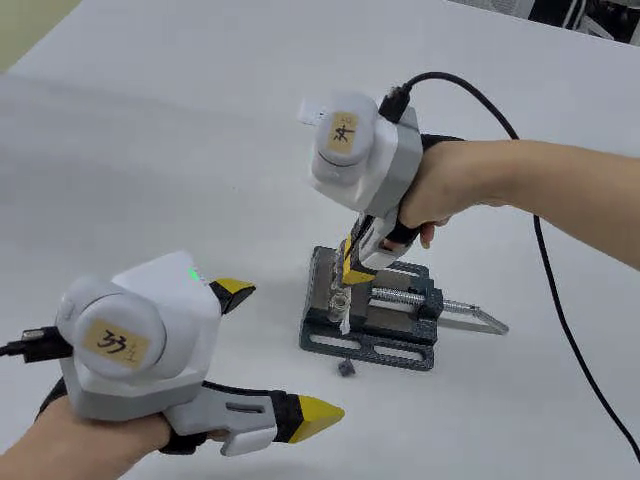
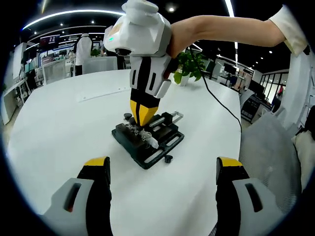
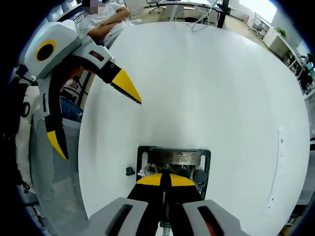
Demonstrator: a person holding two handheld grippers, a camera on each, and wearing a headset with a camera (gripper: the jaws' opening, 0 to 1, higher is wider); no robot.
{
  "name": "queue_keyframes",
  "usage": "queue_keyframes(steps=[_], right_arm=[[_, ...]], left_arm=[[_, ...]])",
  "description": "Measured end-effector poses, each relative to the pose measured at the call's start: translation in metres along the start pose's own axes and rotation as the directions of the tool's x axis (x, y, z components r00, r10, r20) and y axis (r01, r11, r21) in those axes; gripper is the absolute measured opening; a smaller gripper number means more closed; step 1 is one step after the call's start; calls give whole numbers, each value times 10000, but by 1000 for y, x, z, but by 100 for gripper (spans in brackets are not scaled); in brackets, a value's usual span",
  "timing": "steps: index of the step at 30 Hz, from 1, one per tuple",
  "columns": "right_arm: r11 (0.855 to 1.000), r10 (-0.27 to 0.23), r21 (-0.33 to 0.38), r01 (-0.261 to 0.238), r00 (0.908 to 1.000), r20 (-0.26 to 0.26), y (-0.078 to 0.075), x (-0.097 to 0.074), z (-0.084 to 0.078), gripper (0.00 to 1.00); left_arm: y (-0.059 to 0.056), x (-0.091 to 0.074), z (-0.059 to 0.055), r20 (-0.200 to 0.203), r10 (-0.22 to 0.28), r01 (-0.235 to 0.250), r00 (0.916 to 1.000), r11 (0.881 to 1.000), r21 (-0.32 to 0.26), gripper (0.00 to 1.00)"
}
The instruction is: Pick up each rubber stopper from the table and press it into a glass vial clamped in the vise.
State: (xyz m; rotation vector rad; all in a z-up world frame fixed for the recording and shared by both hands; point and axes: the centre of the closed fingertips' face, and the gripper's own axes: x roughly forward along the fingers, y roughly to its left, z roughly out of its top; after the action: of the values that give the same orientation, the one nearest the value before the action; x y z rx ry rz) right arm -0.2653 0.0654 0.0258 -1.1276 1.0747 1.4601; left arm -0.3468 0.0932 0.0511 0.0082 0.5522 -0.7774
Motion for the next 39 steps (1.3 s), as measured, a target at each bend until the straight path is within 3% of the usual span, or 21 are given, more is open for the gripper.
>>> queue_keyframes(steps=[6,13,16,19,29,32,35,39], right_arm=[[9997,-214,155,205,9976,652,-1,-1,-1,0],[9966,-583,646,511,9918,1139,-2,-2,-3,1],[9952,-766,712,678,9888,1284,0,-4,-7,13],[9921,-859,1046,692,9826,1649,3,-7,-8,17],[9745,-1375,2099,799,9511,2767,21,-12,-10,32],[9635,-1669,2523,897,9380,3039,24,-11,-11,32],[9435,-1996,3203,854,9178,3431,31,-10,-12,32],[9316,-2289,3492,1005,9086,3494,40,-2,-18,32]], left_arm=[[-2,-3,-4,-127,-27,28,9999,10000,32,88],[1,-5,-1,-135,-16,18,9999,9999,164,88],[2,-5,-1,-135,-6,9,9999,9998,181,88],[2,-5,-1,-148,-24,27,9999,9998,210,88],[5,-5,6,-64,-41,43,10000,9995,299,88],[8,-6,6,-25,-31,32,10000,9996,281,88],[9,-7,7,1,-5,5,10000,9996,296,88],[10,-9,9,12,-27,27,10000,9995,319,87]])
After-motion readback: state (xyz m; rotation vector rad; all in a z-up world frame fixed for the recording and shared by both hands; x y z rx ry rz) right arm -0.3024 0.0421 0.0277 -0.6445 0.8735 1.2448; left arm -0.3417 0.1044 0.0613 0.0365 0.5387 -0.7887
